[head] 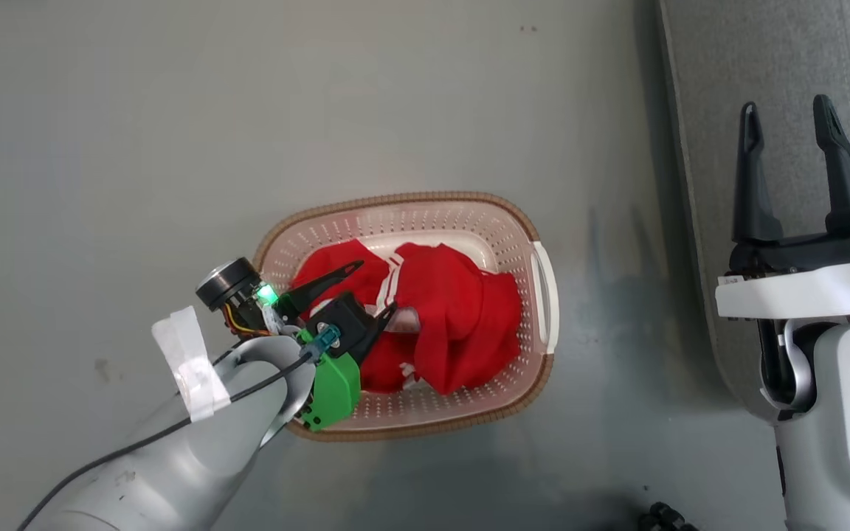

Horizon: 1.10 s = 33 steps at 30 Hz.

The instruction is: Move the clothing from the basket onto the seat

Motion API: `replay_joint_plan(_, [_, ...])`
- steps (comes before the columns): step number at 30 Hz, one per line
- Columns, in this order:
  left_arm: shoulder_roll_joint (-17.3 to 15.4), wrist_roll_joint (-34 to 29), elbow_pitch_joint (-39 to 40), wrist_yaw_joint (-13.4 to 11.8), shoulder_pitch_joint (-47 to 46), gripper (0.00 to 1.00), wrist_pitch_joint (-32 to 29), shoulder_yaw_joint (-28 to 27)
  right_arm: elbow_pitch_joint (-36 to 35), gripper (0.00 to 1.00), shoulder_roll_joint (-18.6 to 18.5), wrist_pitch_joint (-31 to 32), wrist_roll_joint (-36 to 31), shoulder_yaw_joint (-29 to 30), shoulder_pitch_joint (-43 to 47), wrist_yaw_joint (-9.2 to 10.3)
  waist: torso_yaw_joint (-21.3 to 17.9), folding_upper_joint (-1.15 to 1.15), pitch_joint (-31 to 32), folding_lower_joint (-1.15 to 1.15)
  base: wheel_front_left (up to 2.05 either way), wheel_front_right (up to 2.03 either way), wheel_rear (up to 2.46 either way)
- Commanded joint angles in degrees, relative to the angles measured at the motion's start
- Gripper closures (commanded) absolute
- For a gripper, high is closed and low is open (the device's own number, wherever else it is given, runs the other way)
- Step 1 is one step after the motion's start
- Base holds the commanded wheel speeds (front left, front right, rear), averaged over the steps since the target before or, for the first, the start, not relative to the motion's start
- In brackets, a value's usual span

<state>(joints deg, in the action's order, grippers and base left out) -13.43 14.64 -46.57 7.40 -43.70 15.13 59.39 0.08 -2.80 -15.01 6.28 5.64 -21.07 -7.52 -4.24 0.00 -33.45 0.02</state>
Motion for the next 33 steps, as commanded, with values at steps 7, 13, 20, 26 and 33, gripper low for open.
replay_joint_plan(7, [1.0,5.0,-9.1,0.2,-8.1,0.0,-0.6,10.6,-0.2,0.0,-0.1,-0.2,2.1,-1.1,-2.3,0.07,-6.4,0.0,-11.3,-0.02,0.0,0.0,0.0])
replay_joint_plan(13, [1.4,5.8,-12.7,0.2,-10.9,0.0,-3.2,13.7,-0.8,0.0,-0.1,-0.2,3.6,-2.0,-3.3,0.07,-8.5,0.0,-13.9,-0.02,0.0,0.0,0.0])
replay_joint_plan(20, [1.5,6.1,-15.8,0.1,-12.5,0.0,-4.7,14.1,-1.8,0.0,-0.1,-0.2,4.6,-2.8,-3.7,0.07,-10.2,0.0,-16.1,-0.02,0.0,0.0,0.0])
replay_joint_plan(26, [1.4,4.5,-17.2,0.1,-13.8,0.0,-4.9,14.1,-2.6,0.0,-0.1,-0.2,4.7,-2.9,-4.3,0.07,-10.9,0.0,-18.5,-0.02,0.0,0.0,0.0])
replay_joint_plan(33, [2.0,4.2,-19.3,0.1,-16.3,0.0,-3.7,14.1,-2.7,0.0,-0.1,-0.2,4.1,-3.4,-5.0,0.07,-10.8,0.0,-20.6,-0.02,0.0,0.0,0.0])
